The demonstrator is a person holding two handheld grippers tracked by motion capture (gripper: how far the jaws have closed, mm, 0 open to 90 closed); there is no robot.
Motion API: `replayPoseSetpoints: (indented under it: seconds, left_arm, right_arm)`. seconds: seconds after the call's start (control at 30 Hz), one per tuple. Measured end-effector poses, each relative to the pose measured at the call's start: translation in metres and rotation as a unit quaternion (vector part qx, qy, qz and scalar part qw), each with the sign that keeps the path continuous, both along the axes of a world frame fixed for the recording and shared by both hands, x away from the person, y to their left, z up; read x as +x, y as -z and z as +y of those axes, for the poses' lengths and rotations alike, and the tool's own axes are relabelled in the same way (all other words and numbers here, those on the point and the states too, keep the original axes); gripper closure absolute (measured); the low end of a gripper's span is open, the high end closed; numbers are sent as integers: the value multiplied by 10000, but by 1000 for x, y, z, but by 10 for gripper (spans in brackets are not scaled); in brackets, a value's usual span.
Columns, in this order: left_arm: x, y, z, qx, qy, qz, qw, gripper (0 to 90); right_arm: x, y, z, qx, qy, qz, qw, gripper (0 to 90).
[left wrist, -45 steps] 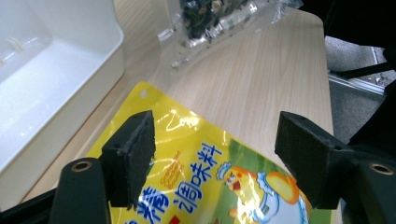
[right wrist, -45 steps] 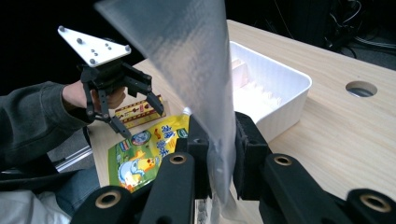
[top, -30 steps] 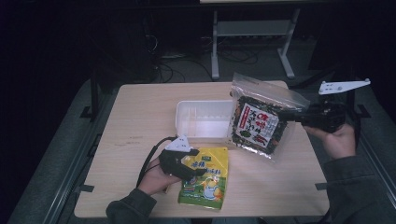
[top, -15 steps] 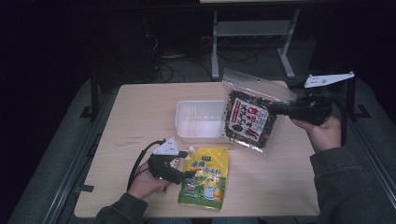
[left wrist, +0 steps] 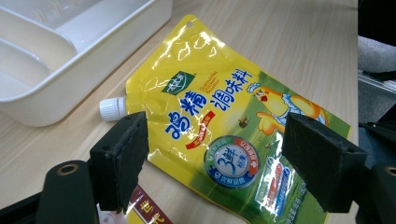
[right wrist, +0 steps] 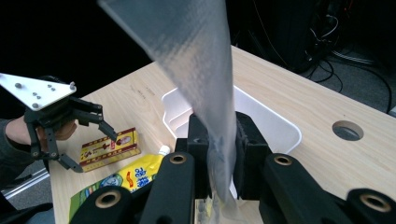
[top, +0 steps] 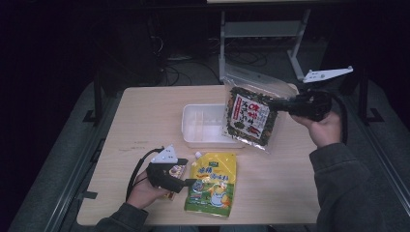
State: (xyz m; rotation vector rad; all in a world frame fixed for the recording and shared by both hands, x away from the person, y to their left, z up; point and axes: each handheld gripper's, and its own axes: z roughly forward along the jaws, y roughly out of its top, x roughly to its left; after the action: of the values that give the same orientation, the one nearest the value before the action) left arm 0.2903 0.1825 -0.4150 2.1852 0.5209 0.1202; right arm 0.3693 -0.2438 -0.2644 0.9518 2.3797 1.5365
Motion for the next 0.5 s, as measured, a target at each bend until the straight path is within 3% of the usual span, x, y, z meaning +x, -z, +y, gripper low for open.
replayPoseSetpoints:
  seconds: [0.33, 0.5]
  left_arm:
    - [0, 1, 5, -18, -46, 28, 10000, 224]
    - [-1, 0, 8, -21, -69, 12, 10000, 223]
  right_arm:
    - [14, -4, 16, -9, 65, -127, 9999, 790]
    - [26, -5, 33, -64, 168, -227, 9996, 790]
